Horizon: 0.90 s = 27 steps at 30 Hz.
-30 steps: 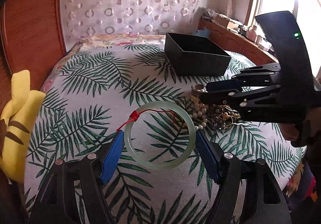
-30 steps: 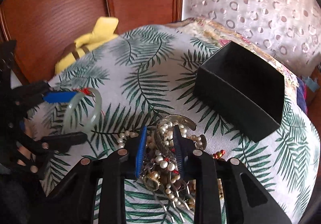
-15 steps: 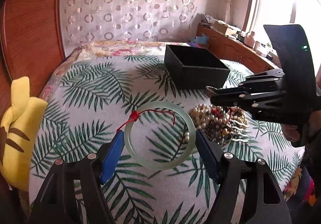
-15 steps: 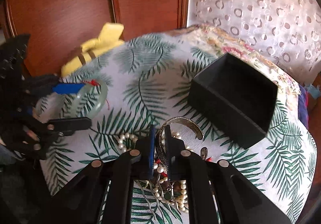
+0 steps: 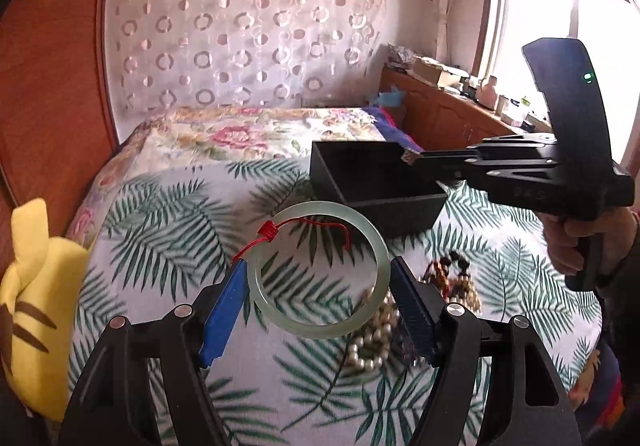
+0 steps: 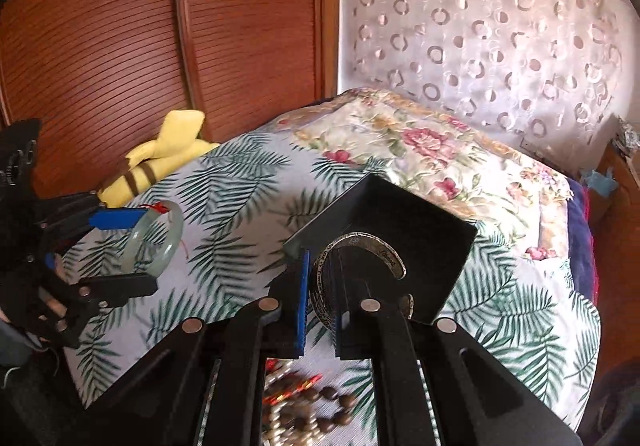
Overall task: Organize jewelry
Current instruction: 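Place both bangles into the black box with the left and right tools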
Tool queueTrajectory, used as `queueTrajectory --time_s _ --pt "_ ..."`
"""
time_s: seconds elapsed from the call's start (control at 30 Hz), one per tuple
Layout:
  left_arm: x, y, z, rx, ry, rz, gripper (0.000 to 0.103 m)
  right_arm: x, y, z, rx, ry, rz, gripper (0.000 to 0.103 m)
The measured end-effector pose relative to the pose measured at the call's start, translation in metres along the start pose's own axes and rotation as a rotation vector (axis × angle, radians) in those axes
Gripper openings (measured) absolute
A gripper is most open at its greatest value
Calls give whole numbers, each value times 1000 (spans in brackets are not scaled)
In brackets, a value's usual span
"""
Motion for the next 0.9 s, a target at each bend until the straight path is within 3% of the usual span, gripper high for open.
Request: queueTrajectory --time_s 0.43,0.67,0.9 --pt "-1 -32 -25 -7 -20 -26 69 -33 8 -55 80 48 -119 16" --pt "-5 -42 -38 5 -21 -40 69 -37 8 -40 40 33 -155 19" --pt "-20 -60 -57 13 -13 -75 69 -53 18 1 -25 53 -163 22"
Point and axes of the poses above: each gripper's, at about its wrist camera, not at the fingertips, and z roughly against the way its jaws point, x to its left, y to its underside, the point moved 3 cm from there along -z, roughly the way its jaws point, and after that the axes turned 5 degrees about -z, right-handed, at the moved point
